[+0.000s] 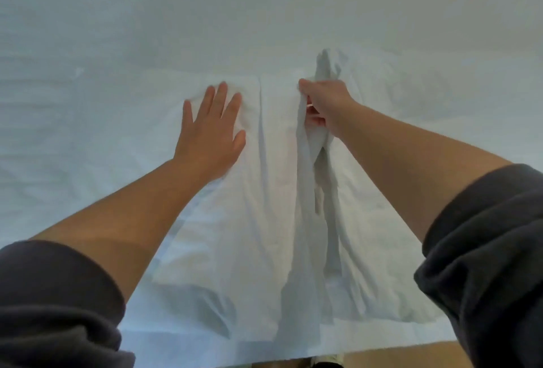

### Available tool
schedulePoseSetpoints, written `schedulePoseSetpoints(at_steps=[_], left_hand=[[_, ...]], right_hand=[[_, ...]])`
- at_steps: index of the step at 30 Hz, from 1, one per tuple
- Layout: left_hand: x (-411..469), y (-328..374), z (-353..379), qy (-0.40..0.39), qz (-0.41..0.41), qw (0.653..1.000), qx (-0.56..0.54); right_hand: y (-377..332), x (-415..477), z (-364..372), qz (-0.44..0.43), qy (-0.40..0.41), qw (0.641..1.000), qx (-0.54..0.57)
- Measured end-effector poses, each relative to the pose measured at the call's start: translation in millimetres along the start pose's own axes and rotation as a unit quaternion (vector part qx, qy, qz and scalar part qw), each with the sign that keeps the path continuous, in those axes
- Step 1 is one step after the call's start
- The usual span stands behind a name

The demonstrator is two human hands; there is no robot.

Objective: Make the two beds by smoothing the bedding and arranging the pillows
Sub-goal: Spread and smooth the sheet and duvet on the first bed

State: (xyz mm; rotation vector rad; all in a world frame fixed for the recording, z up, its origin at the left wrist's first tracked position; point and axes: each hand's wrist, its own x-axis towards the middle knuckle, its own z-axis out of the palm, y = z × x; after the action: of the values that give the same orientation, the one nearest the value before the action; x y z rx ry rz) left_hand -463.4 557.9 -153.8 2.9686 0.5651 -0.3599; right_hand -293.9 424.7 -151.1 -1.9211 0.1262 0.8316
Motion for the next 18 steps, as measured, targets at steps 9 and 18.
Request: schedulePoseSetpoints(at_steps=[9, 18], left_hand=[[-2.5, -1.4, 6.5, -0.047, -0.056, 0.997, 0.015], [-28.8, 28.5, 21.8, -0.028, 0.003, 1.000, -0.013]], right_hand=[[-2.0, 23.1, -15.9, 0.072, 0.046, 0.996, -0.037], [32.8, 0.9, -8.1, 0.078, -0.007, 0.997, 0.009]])
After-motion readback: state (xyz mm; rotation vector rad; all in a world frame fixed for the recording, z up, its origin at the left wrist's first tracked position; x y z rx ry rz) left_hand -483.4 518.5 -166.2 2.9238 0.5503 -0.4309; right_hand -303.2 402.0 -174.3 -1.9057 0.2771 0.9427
